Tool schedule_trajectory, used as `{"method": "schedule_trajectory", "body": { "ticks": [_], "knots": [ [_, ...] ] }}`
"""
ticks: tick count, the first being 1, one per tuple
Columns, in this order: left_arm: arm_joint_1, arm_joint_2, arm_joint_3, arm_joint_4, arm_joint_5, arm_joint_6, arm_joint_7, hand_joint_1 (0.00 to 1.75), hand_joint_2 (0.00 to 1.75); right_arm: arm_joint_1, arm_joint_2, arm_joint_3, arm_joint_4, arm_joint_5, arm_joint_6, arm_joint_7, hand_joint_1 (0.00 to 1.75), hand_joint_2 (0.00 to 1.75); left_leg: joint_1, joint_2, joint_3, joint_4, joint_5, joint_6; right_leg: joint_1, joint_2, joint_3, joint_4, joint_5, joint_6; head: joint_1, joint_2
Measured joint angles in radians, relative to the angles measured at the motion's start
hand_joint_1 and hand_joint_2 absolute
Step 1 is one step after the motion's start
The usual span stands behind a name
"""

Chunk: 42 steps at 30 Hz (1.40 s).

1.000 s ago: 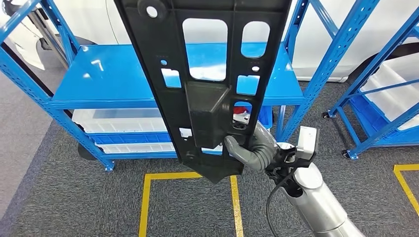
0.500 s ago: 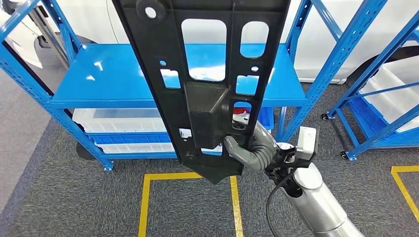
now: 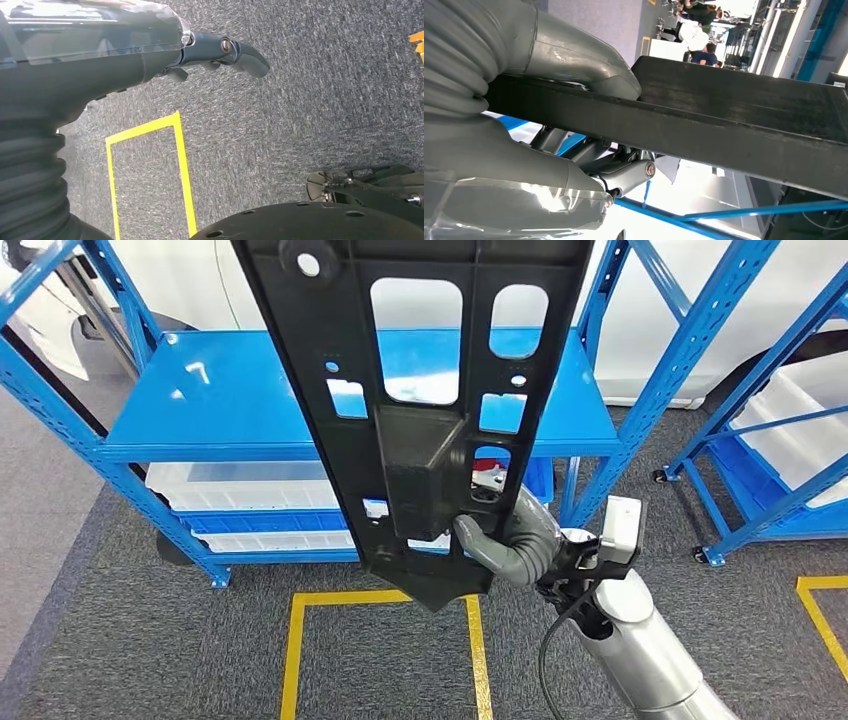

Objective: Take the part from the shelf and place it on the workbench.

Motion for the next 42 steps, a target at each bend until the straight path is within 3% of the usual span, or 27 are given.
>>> {"method": "schedule_trajectory", "body": {
  "ticks": [2,4,5,6,7,9,11,14,16,17,19,20,21,22,23,24,26,28,31,33,35,36,37,38,40,42],
  "knots": [
    [-0.001,0.001,0.0,0.0,0.0,0.0,0.0,0.0,1.75,0.0,0.0,0.0,0.0,0.0,0.0,0.0,1.75,1.75,0.0,0.003,-0.03,0.063,-0.042,-0.011,-0.006,-0.002,0.003,-0.007,0.003,-0.009,0.0,0.0],
    [-0.005,0.001,0.0,0.0,0.0,0.0,-0.001,0.0,1.75,0.0,0.0,0.0,0.0,0.0,0.0,0.0,1.75,1.75,0.002,0.003,-0.094,0.2,-0.107,-0.019,-0.005,-0.004,0.003,-0.007,0.003,-0.013,0.0,0.0],
    [-0.007,0.001,0.0,0.0,0.0,0.0,-0.001,0.0,1.75,0.001,0.0,0.0,0.0,0.0,0.0,0.0,1.75,1.75,0.003,0.003,-0.123,0.259,-0.125,-0.021,-0.005,-0.005,0.004,-0.006,0.002,-0.014,0.0,0.0],
    [-0.009,0.001,0.0,0.0,0.0,0.0,-0.001,0.0,1.75,0.001,0.0,0.0,0.0,0.0,0.0,0.0,1.75,1.75,0.004,0.003,-0.137,0.287,-0.122,-0.022,-0.005,-0.005,0.005,-0.005,0.001,-0.014,0.0,0.0],
    [-0.009,0.001,0.0,0.0,0.0,0.0,-0.001,0.0,1.75,0.001,0.0,0.0,0.0,0.0,0.0,0.0,1.75,1.75,0.004,0.003,-0.132,0.273,-0.099,-0.022,-0.005,-0.004,0.007,-0.005,0.0,-0.014,0.0,0.0],
    [-0.006,0.002,0.0,0.0,0.0,0.0,0.0,0.0,1.75,0.002,0.0,0.0,0.0,0.0,0.0,0.0,1.75,1.75,0.006,0.004,-0.075,0.148,-0.026,-0.019,-0.005,-0.002,0.011,-0.003,-0.005,-0.01,0.0,0.0],
    [-0.002,0.002,0.0,0.0,0.0,0.0,0.0,0.0,1.75,0.001,0.0,0.0,0.0,0.0,0.0,0.0,1.75,1.75,0.005,0.005,-0.02,0.036,0.012,-0.011,-0.002,0.002,0.011,0.002,-0.01,-0.003,0.0,0.0],
    [0.0,0.002,0.0,0.0,0.0,0.0,0.0,0.0,1.75,0.001,0.0,0.0,0.0,0.0,0.0,0.0,1.75,1.75,0.004,0.002,-0.008,0.005,0.011,0.008,0.001,0.003,0.008,0.006,-0.014,0.013,0.0,0.0],
    [0.0,0.0,0.0,0.0,0.0,0.0,0.0,0.0,1.75,0.0,0.0,0.0,0.0,0.0,0.0,0.0,1.75,1.75,0.007,0.002,-0.008,-0.002,0.012,0.02,0.0,0.002,-0.002,0.032,-0.035,0.024,0.0,0.0],
    [0.0,0.0,0.0,0.0,0.0,0.0,0.0,0.0,1.75,0.0,0.0,0.0,0.0,0.0,0.0,0.0,1.75,1.75,0.009,0.003,-0.008,-0.004,0.013,0.025,-0.001,0.001,-0.019,0.071,-0.061,0.029,0.0,0.0],
    [0.0,0.0,0.0,0.0,0.0,0.0,0.0,0.0,1.75,0.002,0.0,0.0,0.0,0.0,0.0,0.0,1.75,1.75,0.008,0.004,-0.009,-0.004,0.013,0.031,-0.003,-0.001,-0.079,0.201,-0.127,0.035,0.0,0.0],
    [0.0,0.0,0.0,0.0,0.0,0.0,0.0,0.0,1.75,0.003,0.0,0.0,0.0,0.0,0.0,0.0,1.75,1.75,0.006,0.004,-0.009,-0.004,0.013,0.032,-0.004,-0.002,-0.109,0.263,-0.147,0.037,0.0,0.0],
    [0.0,0.0,0.0,0.0,0.0,0.0,0.0,0.0,1.75,0.004,0.0,0.0,0.0,0.0,0.0,0.0,1.75,1.75,0.005,0.004,-0.009,-0.003,0.012,0.033,-0.004,-0.002,-0.127,0.296,-0.149,0.038,0.0,0.0],
    [0.0,0.0,0.0,0.0,0.0,0.0,0.0,0.0,1.75,0.005,0.0,0.0,0.0,0.0,0.0,0.0,1.75,1.75,0.004,0.003,-0.009,-0.003,0.012,0.033,-0.004,-0.002,-0.127,0.291,-0.13,0.036,0.0,0.0],
    [0.0,0.0,0.0,0.0,0.0,0.0,0.0,0.0,1.75,0.005,0.0,0.0,0.0,0.0,0.0,0.0,1.75,1.75,0.004,0.002,-0.007,-0.003,0.012,0.033,-0.003,-0.002,-0.106,0.246,-0.095,0.032,0.0,0.0],
    [0.0,-0.001,0.0,0.0,0.0,0.0,0.0,0.0,1.75,0.004,0.0,0.0,0.0,0.0,0.0,0.0,1.75,1.75,0.003,0.001,-0.006,-0.002,0.012,0.032,-0.001,-0.002,-0.072,0.173,-0.056,0.026,0.0,0.0],
    [0.0,-0.002,0.0,0.0,0.0,0.0,0.0,0.0,1.75,0.003,0.0,0.0,0.0,0.0,0.0,0.0,1.75,1.75,0.0,-0.001,-0.004,-0.002,0.011,0.028,0.005,-0.002,-0.012,0.046,-0.01,0.014,0.0,0.0],
    [0.0,-0.003,0.0,0.0,0.0,0.0,0.0,0.0,1.75,0.001,0.0,0.0,0.0,0.0,0.0,0.0,1.75,1.75,-0.001,-0.001,-0.004,-0.004,0.012,0.019,0.011,-0.002,0.005,0.006,-0.006,0.007,0.0,0.0],
    [0.0,-0.002,0.0,0.0,0.0,0.0,0.0,0.0,1.75,0.0,0.0,0.0,0.0,0.0,0.0,0.0,1.75,1.75,-0.004,-0.001,-0.01,0.011,-0.002,0.003,0.001,-0.003,0.01,-0.013,0.003,-0.006,0.0,0.0],
    [-0.002,0.0,0.0,0.0,0.0,0.0,0.0,0.0,1.75,-0.001,0.0,0.0,0.0,0.0,0.0,0.0,1.75,1.75,-0.003,0.0,-0.05,0.1,-0.057,-0.007,-0.005,-0.006,0.015,-0.022,0.008,-0.013,0.0,0.0],
    [-0.006,0.0,0.0,0.0,0.0,0.0,-0.001,0.0,1.75,0.0,0.0,0.0,0.0,0.0,0.0,0.0,1.75,1.75,0.001,0.0,-0.113,0.236,-0.116,-0.015,-0.005,-0.008,0.014,-0.02,0.008,-0.015,-0.001,0.0],
    [-0.008,0.0,0.0,0.0,0.0,0.0,-0.002,0.0,1.75,0.001,0.0,0.0,0.0,0.0,0.0,0.0,1.75,1.75,0.002,0.001,-0.133,0.278,-0.123,-0.018,-0.005,-0.009,0.013,-0.018,0.007,-0.015,0.0,0.0],
    [-0.009,0.001,0.0,0.0,0.0,0.0,-0.002,0.0,1.75,0.001,0.0,0.0,0.0,0.0,0.0,0.0,1.75,1.75,0.004,0.001,-0.136,0.283,-0.11,-0.02,-0.005,-0.009,0.013,-0.016,0.006,-0.015,0.0,0.0],
    [-0.008,0.001,0.0,0.0,0.0,0.0,-0.002,0.0,1.75,0.001,0.0,0.0,0.0,0.0,0.0,0.0,1.75,1.75,0.005,0.001,-0.119,0.245,-0.08,-0.021,-0.005,-0.007,0.014,-0.014,0.004,-0.014,0.0,0.0],
    [-0.004,0.002,0.0,0.0,0.0,0.0,0.0,0.0,1.75,0.001,0.0,0.0,0.0,0.0,0.0,0.0,1.75,1.75,0.008,0.003,-0.049,0.104,-0.013,-0.02,-0.005,-0.004,0.014,-0.008,-0.002,-0.008,0.0,0.0],
    [0.0,0.002,0.0,0.0,0.0,0.0,0.0,0.0,1.75,0.001,0.0,0.0,0.0,0.0,0.0,0.0,1.75,1.75,0.008,0.004,-0.005,0.017,0.011,-0.009,-0.002,-0.001,0.012,-0.001,-0.008,0.001,0.0,0.0]
  ]
}}
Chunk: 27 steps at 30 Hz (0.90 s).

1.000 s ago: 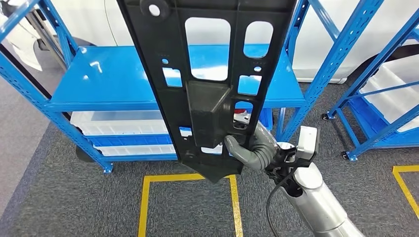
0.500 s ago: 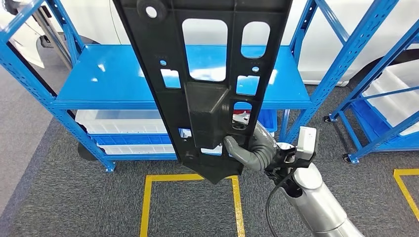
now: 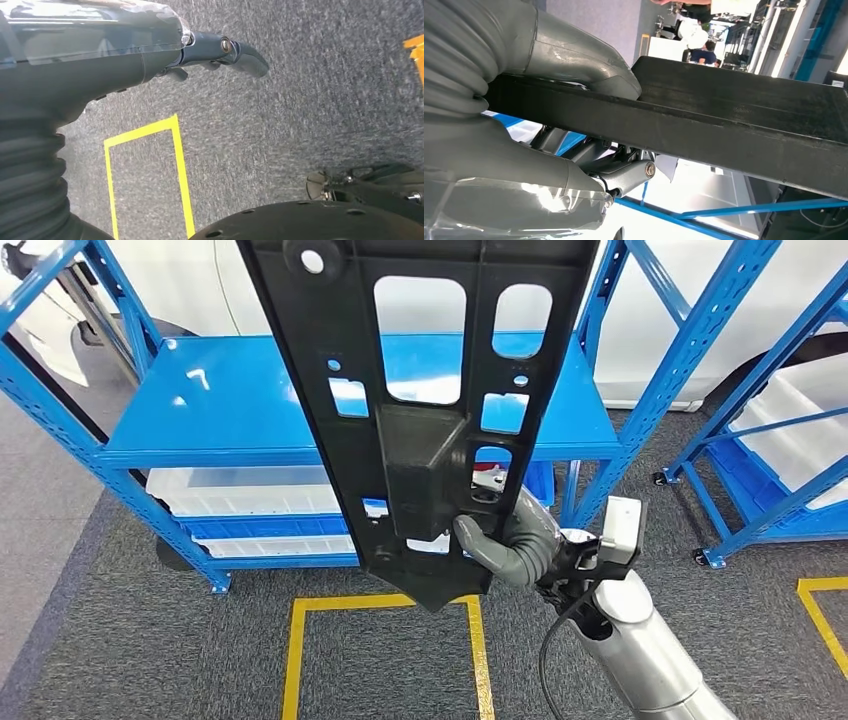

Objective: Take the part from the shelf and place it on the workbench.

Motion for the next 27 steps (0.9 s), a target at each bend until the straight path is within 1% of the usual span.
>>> {"method": "schedule_trajectory", "body": {
  "ticks": [1,3,4,5,6,7,8,9,10,11,12,13,14,15,16,17,19,20,21,23,24,25,26,27],
  "knots": [
    [0.001,0.0,0.0,0.0,0.0,0.0,0.0,0.0,1.75,0.0,0.0,0.0,0.0,0.0,0.0,0.0,1.75,1.75,-0.001,-0.001,0.004,-0.009,-0.003,0.007,0.002,0.001,-0.002,0.002,-0.001,0.005,0.0,0.0],
    [0.0,-0.001,0.0,0.0,0.0,0.0,0.0,0.0,1.75,0.0,0.0,0.0,0.0,0.0,0.0,0.0,1.75,1.75,0.0,-0.003,0.0,-0.014,-0.003,0.02,0.002,0.001,-0.003,0.007,-0.005,0.017,0.0,0.0],
    [0.0,-0.001,0.0,0.0,0.0,0.0,0.0,0.0,1.75,0.0,0.0,0.0,0.0,0.0,0.0,0.0,1.75,1.75,0.001,-0.003,-0.001,-0.015,-0.001,0.026,0.001,0.0,-0.008,0.018,-0.014,0.022,0.0,0.0],
    [0.0,-0.001,0.0,0.0,0.0,0.0,0.0,0.0,1.75,-0.001,0.0,0.0,0.0,0.0,0.0,0.0,1.75,1.75,0.002,-0.003,-0.001,-0.017,0.0,0.031,0.0,-0.001,-0.019,0.045,-0.033,0.027,0.0,0.0],
    [0.0,-0.001,0.0,0.0,0.0,0.0,0.0,0.0,1.75,-0.001,0.0,0.0,0.0,0.0,0.0,0.0,1.75,1.75,0.003,-0.002,-0.002,-0.019,0.001,0.035,-0.001,-0.001,-0.04,0.093,-0.063,0.032,0.0,0.0],
    [0.0,-0.001,0.0,0.0,0.0,0.0,0.0,0.0,1.75,0.0,0.0,0.0,0.0,0.0,0.0,0.0,1.75,1.75,0.002,-0.001,-0.003,-0.018,0.001,0.038,-0.002,-0.002,-0.071,0.16,-0.099,0.035,0.0,0.0],
    [0.0,-0.001,0.0,0.0,0.0,0.0,0.0,0.0,1.75,0.001,0.0,0.0,0.0,0.0,0.0,0.0,1.75,1.75,0.001,0.0,-0.004,-0.018,0.001,0.04,-0.003,-0.002,-0.104,0.23,-0.129,0.036,0.0,0.0],
    [0.0,-0.001,0.0,0.0,0.0,0.0,0.0,0.0,1.75,0.002,0.0,0.0,0.0,0.0,0.0,0.0,1.75,1.75,0.0,0.0,-0.005,-0.018,0.001,0.041,-0.004,-0.002,-0.13,0.282,-0.143,0.037,0.0,0.0],
    [0.0,-0.001,0.0,0.0,0.0,0.0,0.0,0.0,1.75,0.003,0.0,0.0,0.0,0.0,0.0,0.0,1.75,1.75,-0.001,-0.001,-0.005,-0.018,0.001,0.041,-0.004,-0.002,-0.14,0.3,-0.136,0.036,0.0,0.0],
    [0.0,-0.001,0.0,0.0,0.0,0.0,0.0,0.0,1.75,0.003,0.0,0.0,0.0,0.0,0.0,0.0,1.75,1.75,-0.002,-0.002,-0.004,-0.018,0.001,0.041,-0.004,-0.002,-0.129,0.276,-0.109,0.033,0.0,0.0],
    [0.0,-0.002,0.0,0.0,0.0,0.0,0.0,0.0,1.75,0.003,0.0,0.0,0.0,0.0,0.0,0.0,1.75,1.75,-0.003,-0.003,-0.003,-0.018,0.0,0.041,-0.002,-0.002,-0.1,0.213,-0.07,0.028,0.0,0.0],
    [0.0,-0.002,0.0,0.0,0.0,0.0,0.0,0.0,1.75,0.002,0.0,0.0,0.0,0.0,0.0,0.0,1.75,1.75,-0.004,-0.003,-0.001,-0.018,0.0,0.04,0.0,-0.001,-0.063,0.136,-0.038,0.021,0.0,0.0],
    [0.0,-0.003,0.0,0.0,0.0,0.0,0.0,0.0,1.75,0.002,0.0,0.0,0.0,0.0,0.0,0.0,1.75,1.75,-0.005,-0.004,0.0,-0.018,0.0,0.038,0.004,-0.002,-0.031,0.071,-0.014,0.015,0.0,0.0],
    [0.0,-0.004,0.0,0.0,0.0,0.0,0.0,0.0,1.75,0.001,0.0,0.0,0.0,0.0,0.0,0.0,1.75,1.75,-0.006,-0.004,0.0,-0.019,0.001,0.034,0.008,-0.002,-0.01,0.026,-0.002,0.01,0.0,0.0],
    [0.0,-0.005,0.0,0.0,0.0,0.0,0.0,0.0,1.75,0.0,0.0,0.0,0.0,0.0,0.0,0.0,1.75,1.75,-0.006,-0.004,0.0,-0.02,0.001,0.029,0.011,-0.002,-0.003,0.008,-0.002,0.007,0.0,0.0],
    [0.0,-0.005,0.0,0.0,0.0,0.0,0.0,0.0,1.75,0.0,0.0,0.0,0.0,0.0,0.0,0.0,1.75,1.75,-0.007,-0.004,0.0,-0.022,0.003,0.024,0.012,-0.002,-0.003,0.005,0.0,0.005,0.0,0.0],
    [0.0,-0.004,0.0,0.0,0.0,0.0,0.0,0.0,1.75,-0.001,0.0,0.0,0.0,0.0,0.0,0.0,1.75,1.75,-0.008,-0.003,-0.003,-0.016,-0.003,0.012,0.005,-0.003,0.0,-0.008,0.006,-0.004,0.0,0.0],
    [0.0,-0.004,0.0,0.0,0.0,0.0,0.0,0.0,1.75,-0.001,0.0,0.0,0.0,0.0,0.0,0.0,1.75,1.75,-0.009,-0.002,-0.012,0.005,-0.018,0.007,0.002,-0.005,0.002,-0.014,0.01,-0.009,0.0,0.0],
    [0.0,-0.003,0.0,0.0,0.0,0.0,0.0,0.0,1.75,-0.001,0.0,0.0,0.0,0.0,0.0,0.0,1.75,1.75,-0.009,-0.001,-0.031,0.047,-0.045,0.001,-0.002,-0.006,0.005,-0.019,0.013,-0.013,0.0,0.0],
    [-0.004,-0.003,0.0,0.0,0.0,0.0,-0.001,0.0,1.75,-0.001,0.0,0.0,0.0,0.0,0.0,0.0,1.75,1.75,-0.007,-0.001,-0.092,0.181,-0.112,-0.009,-0.001,-0.008,0.005,-0.019,0.013,-0.018,0.0,0.0],
    [-0.006,-0.002,0.0,0.0,0.0,0.0,-0.001,0.0,1.75,0.0,0.0,0.0,0.0,0.0,0.0,0.0,1.75,1.75,-0.005,-0.001,-0.12,0.241,-0.131,-0.013,0.0,-0.008,0.004,-0.018,0.012,-0.018,0.0,0.0],
    [-0.008,-0.002,0.0,0.0,0.0,0.0,-0.001,0.0,1.75,0.0,0.0,0.0,0.0,0.0,0.0,0.0,1.75,1.75,-0.004,-0.001,-0.134,0.27,-0.131,-0.016,0.0,-0.008,0.005,-0.016,0.011,-0.019,0.0,0.0],
    [-0.009,-0.002,0.0,0.0,0.0,0.0,-0.001,0.0,1.75,0.0,0.0,0.0,0.0,0.0,0.0,0.0,1.75,1.75,-0.002,0.0,-0.129,0.259,-0.11,-0.018,0.0,-0.008,0.005,-0.014,0.01,-0.018,0.0,0.0],
    [-0.008,-0.001,0.0,0.0,0.0,0.0,-0.001,0.0,1.75,0.001,0.0,0.0,0.0,0.0,0.0,0.0,1.75,1.75,0.0,0.0,-0.105,0.208,-0.075,-0.019,0.0,-0.007,0.006,-0.012,0.007,-0.017,0.0,0.0]
  ]
}}
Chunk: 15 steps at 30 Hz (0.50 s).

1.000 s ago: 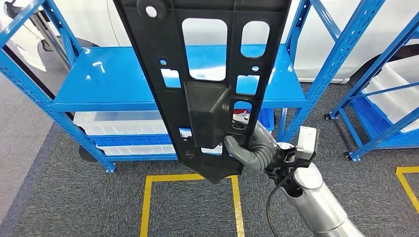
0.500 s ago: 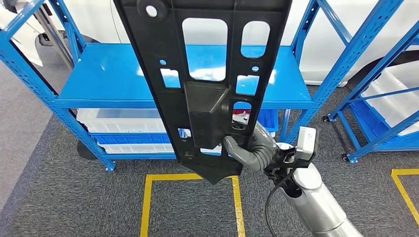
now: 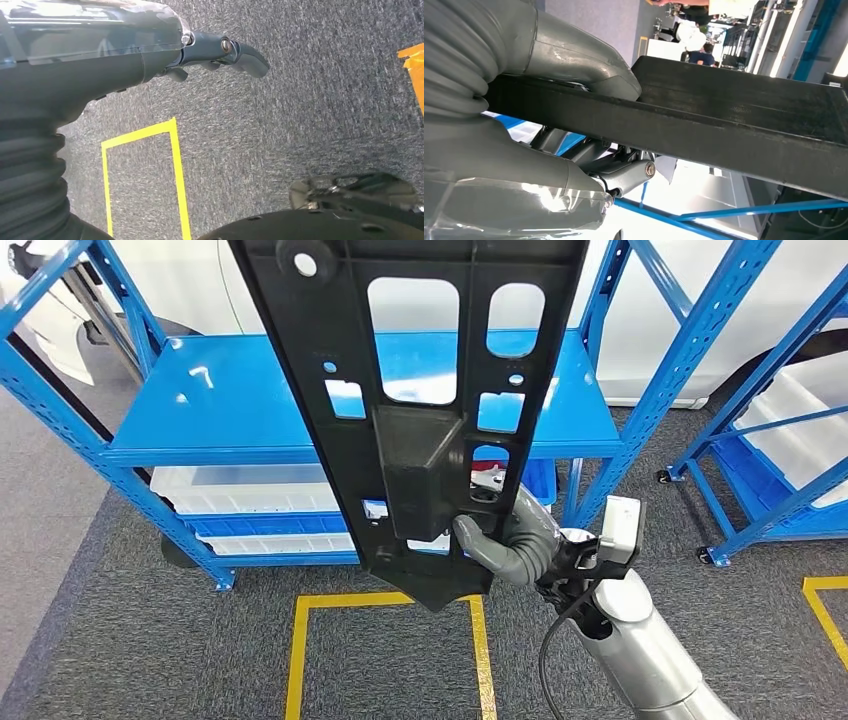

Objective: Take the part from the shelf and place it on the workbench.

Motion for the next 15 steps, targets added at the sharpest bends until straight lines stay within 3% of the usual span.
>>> {"method": "schedule_trajectory", "body": {
  "ticks": [2,4,8,10,12,13,14,15],
  "knots": [
    [0.005,0.001,0.0,0.0,0.0,0.0,0.001,0.0,1.75,0.0,0.0,0.0,0.0,0.0,0.0,0.0,1.75,1.75,0.002,0.003,0.069,-0.141,0.061,0.004,0.001,0.004,0.0,0.006,-0.007,0.007,0.0,0.0],
    [0.008,0.001,0.0,0.0,0.0,0.0,0.001,0.0,1.75,0.0,0.0,0.0,0.0,0.0,0.0,0.0,1.75,1.75,0.0,0.004,0.104,-0.212,0.076,0.017,0.005,0.006,-0.002,0.013,-0.012,0.016,0.0,0.0],
    [0.008,0.0,0.0,0.0,0.0,0.0,0.001,0.0,1.75,-0.001,0.0,0.0,0.0,0.0,0.0,0.0,1.75,1.75,0.002,0.0,0.103,-0.224,0.074,0.045,0.004,0.006,-0.013,0.039,-0.033,0.039,0.0,0.0],
    [0.008,0.0,0.0,0.0,0.0,0.0,0.001,0.0,1.75,-0.001,0.0,0.0,0.0,0.0,0.0,0.0,1.75,1.75,0.004,0.002,0.102,-0.228,0.075,0.053,0.002,0.005,-0.055,0.132,-0.09,0.049,0.0,0.0],
    [0.008,0.0,0.0,0.0,0.0,0.0,0.001,0.0,1.75,0.002,0.0,0.0,0.0,0.0,0.0,0.0,1.75,1.75,0.003,0.002,0.101,-0.227,0.075,0.056,0.0,0.005,-0.12,0.267,-0.148,0.055,0.0,0.0],
    [0.008,0.0,0.0,0.0,0.0,0.0,0.001,0.0,1.75,0.003,0.0,0.0,0.0,0.0,0.0,0.0,1.75,1.75,0.003,0.002,0.101,-0.227,0.075,0.056,0.0,0.005,-0.14,0.306,-0.151,0.055,0.0,0.0],
    [0.008,0.0,0.0,0.0,0.0,0.0,0.001,0.0,1.75,0.003,0.0,0.0,0.0,0.0,0.0,0.0,1.75,1.75,0.003,0.001,0.102,-0.227,0.074,0.056,0.0,0.005,-0.143,0.306,-0.134,0.055,0.0,0.0],
    [0.008,0.0,0.0,0.0,0.0,0.0,0.001,0.0,1.75,0.003,0.0,0.0,0.0,0.0,0.0,0.0,1.75,1.75,0.003,0.0,0.104,-0.226,0.074,0.056,0.0,0.005,-0.124,0.262,-0.099,0.052,0.0,0.0]
  ]
}}
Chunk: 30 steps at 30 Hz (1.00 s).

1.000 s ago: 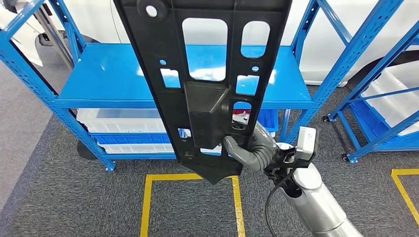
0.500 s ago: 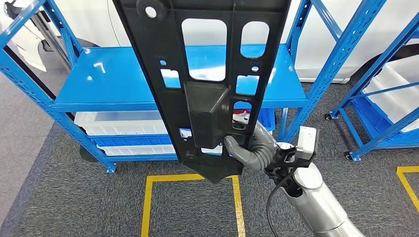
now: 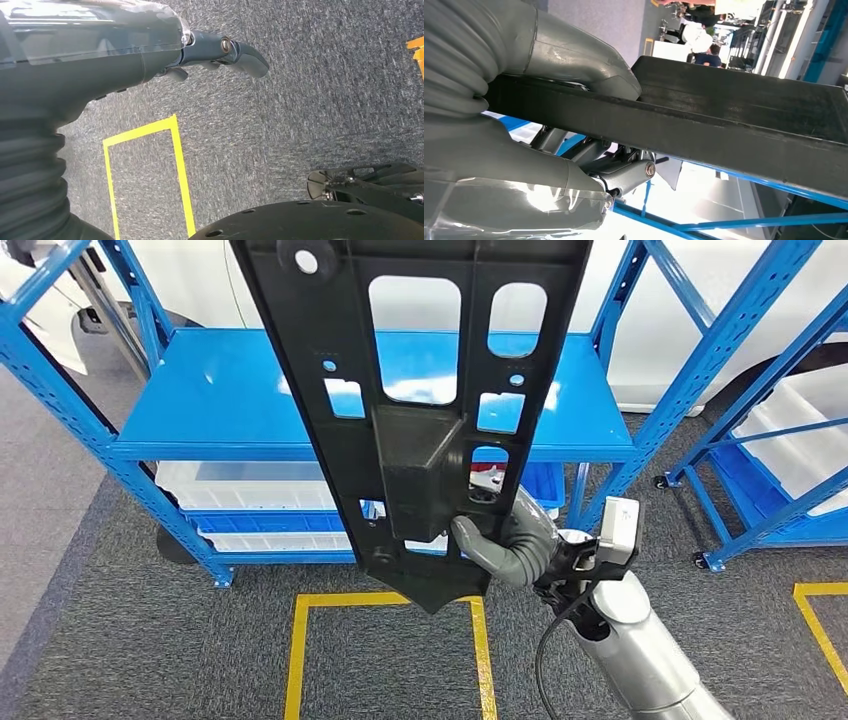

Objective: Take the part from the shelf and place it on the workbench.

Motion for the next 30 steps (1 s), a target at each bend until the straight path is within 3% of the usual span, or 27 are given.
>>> {"method": "schedule_trajectory", "body": {
  "ticks": [2,4,8,10,12,13,14,15,17,19,22,24,27,28,29,30],
  "knots": [
    [0.0,-0.001,0.0,0.0,0.0,0.0,0.0,0.0,1.75,-0.001,0.0,0.0,0.0,0.0,0.0,0.0,1.75,1.75,-0.001,-0.002,0.003,0.0,-0.002,-0.004,0.003,0.001,0.067,-0.145,0.071,-0.01,0.0,0.0],
    [0.0,-0.001,0.0,0.0,0.0,0.0,0.0,0.0,1.75,-0.002,0.0,0.0,0.0,0.0,0.0,0.0,1.75,1.75,-0.003,-0.004,0.003,0.0,-0.002,-0.011,0.009,0.002,0.106,-0.234,0.096,-0.02,0.0,0.0],
    [0.0,0.0,0.0,0.0,0.0,0.0,0.0,0.0,1.75,-0.003,0.0,0.0,0.0,0.0,0.0,0.0,1.75,1.75,-0.007,-0.003,-0.003,0.009,-0.011,-0.033,0.004,0.001,0.11,-0.256,0.1,-0.042,0.0,0.0],
    [-0.001,0.0,0.0,0.0,0.0,0.0,0.0,0.0,1.75,-0.004,0.0,0.0,0.0,0.0,0.0,0.0,1.75,1.75,-0.007,-0.001,-0.04,0.091,-0.061,-0.041,0.0,-0.002,0.114,-0.262,0.104,-0.051,0.0,0.0],
    [-0.006,0.001,0.0,0.0,0.0,0.0,0.0,0.0,1.75,-0.003,0.0,0.0,0.0,0.0,0.0,0.0,1.75,1.75,-0.005,-0.001,-0.105,0.229,-0.122,-0.047,0.002,-0.004,0.114,-0.262,0.104,-0.055,0.0,0.0],
    [-0.008,0.001,0.0,0.0,0.0,0.0,0.0,0.0,1.75,-0.003,0.0,0.0,0.0,0.0,0.0,0.0,1.75,1.75,-0.005,-0.001,-0.127,0.276,-0.132,-0.049,0.003,-0.004,0.114,-0.261,0.103,-0.056,0.0,0.0],
    [-0.009,0.001,0.0,0.0,0.0,0.0,0.0,0.0,1.75,-0.002,0.0,0.0,0.0,0.0,0.0,0.0,1.75,1.75,-0.004,-0.001,-0.134,0.289,-0.123,-0.05,0.004,-0.004,0.115,-0.26,0.102,-0.056,0.0,0.0],
    [-0.009,0.001,0.0,0.0,0.0,0.0,0.0,0.0,1.75,-0.002,0.0,0.0,0.0,0.0,0.0,0.0,1.75,1.75,-0.004,-0.001,-0.12,0.258,-0.094,-0.049,0.004,-0.003,0.117,-0.258,0.101,-0.056,0.0,0.0],
    [-0.005,0.001,0.0,0.0,0.0,0.0,0.0,0.0,1.75,-0.003,0.0,0.0,0.0,0.0,0.0,0.0,1.75,1.75,-0.004,0.0,-0.052,0.119,-0.026,-0.044,0.005,0.0,0.119,-0.255,0.095,-0.053,0.0,0.0],
    [-0.001,0.002,0.0,0.0,0.0,0.0,0.0,0.0,1.75,-0.003,0.0,0.0,0.0,0.0,0.0,0.0,1.75,1.75,-0.006,0.0,-0.002,0.02,0.004,-0.033,0.008,0.003,0.119,-0.25,0.09,-0.046,0.0,0.0],
    [0.0,0.001,0.0,0.0,0.0,0.0,0.0,0.0,1.75,-0.003,0.0,0.0,0.0,0.0,0.0,0.0,1.75,1.75,-0.005,-0.002,0.002,-0.001,0.002,-0.018,0.011,0.005,0.117,-0.246,0.087,-0.031,0.0,0.0],
    [0.0,-0.001,0.0,0.0,0.0,0.0,0.0,0.0,1.75,-0.004,0.0,0.0,0.0,0.0,0.0,0.0,1.75,1.75,0.0,-0.001,0.003,-0.008,0.006,-0.008,0.011,0.004,0.103,-0.212,0.06,-0.019,0.0,0.0],
    [0.0,-0.001,0.0,0.0,0.0,0.0,0.0,0.0,1.75,-0.002,0.0,0.0,0.0,0.0,0.0,0.0,1.75,1.75,0.001,0.001,0.002,-0.011,0.007,-0.002,0.003,0.002,0.017,-0.03,-0.033,-0.004,0.0,0.0],
    [0.0,-0.001,0.0,0.0,0.0,0.0,0.0,0.0,1.75,-0.001,0.0,0.0,0.0,0.0,0.0,0.0,1.75,1.75,0.001,0.001,0.001,-0.01,0.007,-0.001,0.0,0.002,-0.01,0.024,-0.048,-0.001,0.0,0.0],
    [0.0,-0.001,0.0,0.0,0.0,0.0,0.0,0.0,1.75,0.0,0.0,0.0,0.0,0.0,0.0,0.0,1.75,1.75,0.001,0.001,0.001,-0.01,0.007,-0.001,-0.002,0.001,-0.021,0.044,-0.042,0.001,0.0,0.0],
    [0.0,-0.001,0.0,0.0,0.0,0.0,0.0,0.0,1.75,0.0,0.0,0.0,0.0,0.0,0.0,0.0,1.75,1.75,0.001,0.0,0.001,-0.009,0.007,-0.002,-0.004,0.001,-0.011,0.021,-0.015,0.002,0.0,0.0]
  ]
}}
